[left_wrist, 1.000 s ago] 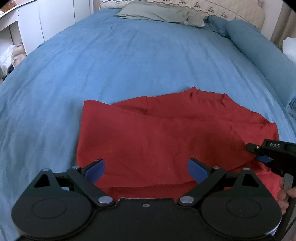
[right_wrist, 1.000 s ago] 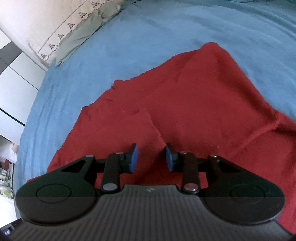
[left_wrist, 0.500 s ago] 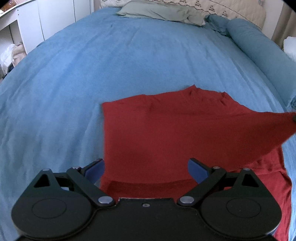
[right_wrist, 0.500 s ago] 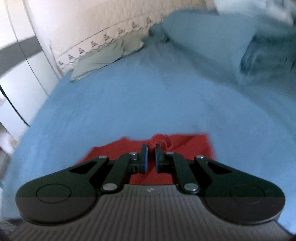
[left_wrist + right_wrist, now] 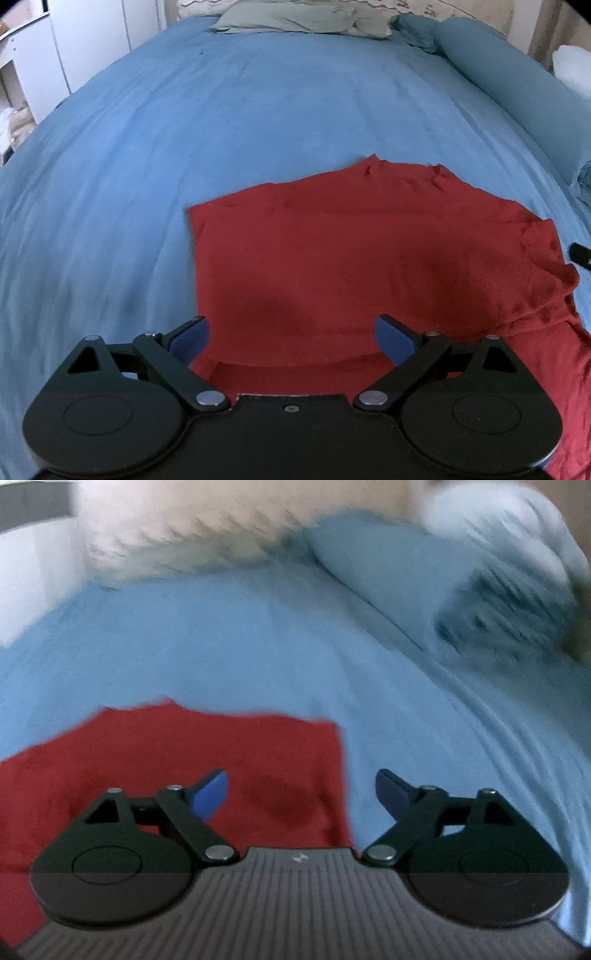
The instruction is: Fold small clothes
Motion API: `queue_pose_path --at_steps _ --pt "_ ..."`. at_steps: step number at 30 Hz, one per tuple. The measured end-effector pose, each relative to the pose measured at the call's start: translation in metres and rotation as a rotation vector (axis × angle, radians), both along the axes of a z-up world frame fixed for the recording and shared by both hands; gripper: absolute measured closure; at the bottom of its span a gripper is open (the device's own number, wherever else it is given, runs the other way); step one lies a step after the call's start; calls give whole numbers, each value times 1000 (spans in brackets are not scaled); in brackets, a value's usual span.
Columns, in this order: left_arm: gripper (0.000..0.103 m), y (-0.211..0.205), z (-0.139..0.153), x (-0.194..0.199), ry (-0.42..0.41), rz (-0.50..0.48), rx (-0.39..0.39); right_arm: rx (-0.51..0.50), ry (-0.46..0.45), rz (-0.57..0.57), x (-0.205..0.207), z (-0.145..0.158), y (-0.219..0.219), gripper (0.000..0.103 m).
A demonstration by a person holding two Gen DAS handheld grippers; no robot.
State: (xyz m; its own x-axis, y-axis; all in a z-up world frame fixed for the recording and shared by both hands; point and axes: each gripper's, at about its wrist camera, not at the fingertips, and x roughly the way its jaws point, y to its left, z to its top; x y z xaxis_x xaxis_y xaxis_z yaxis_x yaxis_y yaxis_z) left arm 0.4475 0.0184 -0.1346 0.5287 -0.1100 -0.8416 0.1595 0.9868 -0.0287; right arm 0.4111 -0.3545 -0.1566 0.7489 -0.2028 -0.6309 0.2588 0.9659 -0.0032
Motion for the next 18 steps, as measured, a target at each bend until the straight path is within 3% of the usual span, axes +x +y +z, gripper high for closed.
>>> queue_pose_path --at_steps 2,5,10,12,15,18 --pt "5 -2 -1 3 -11 -12 3 41 26 127 7 -2 12 0" --pt "5 -8 -5 10 -14 -27 13 68 60 217 19 -19 22 0" --pt "5 -12 -10 14 -8 -32 6 170 193 58 18 -60 -8 1" --pt "5 -12 -10 14 -4 -34 10 221 170 -5 2 -61 -23 2" --pt "5 -14 -12 11 0 -41 20 250 156 -2 -6 -46 -28 2" --pt "5 -16 -14 11 -2 -52 35 241 55 91 1 -23 -16 0"
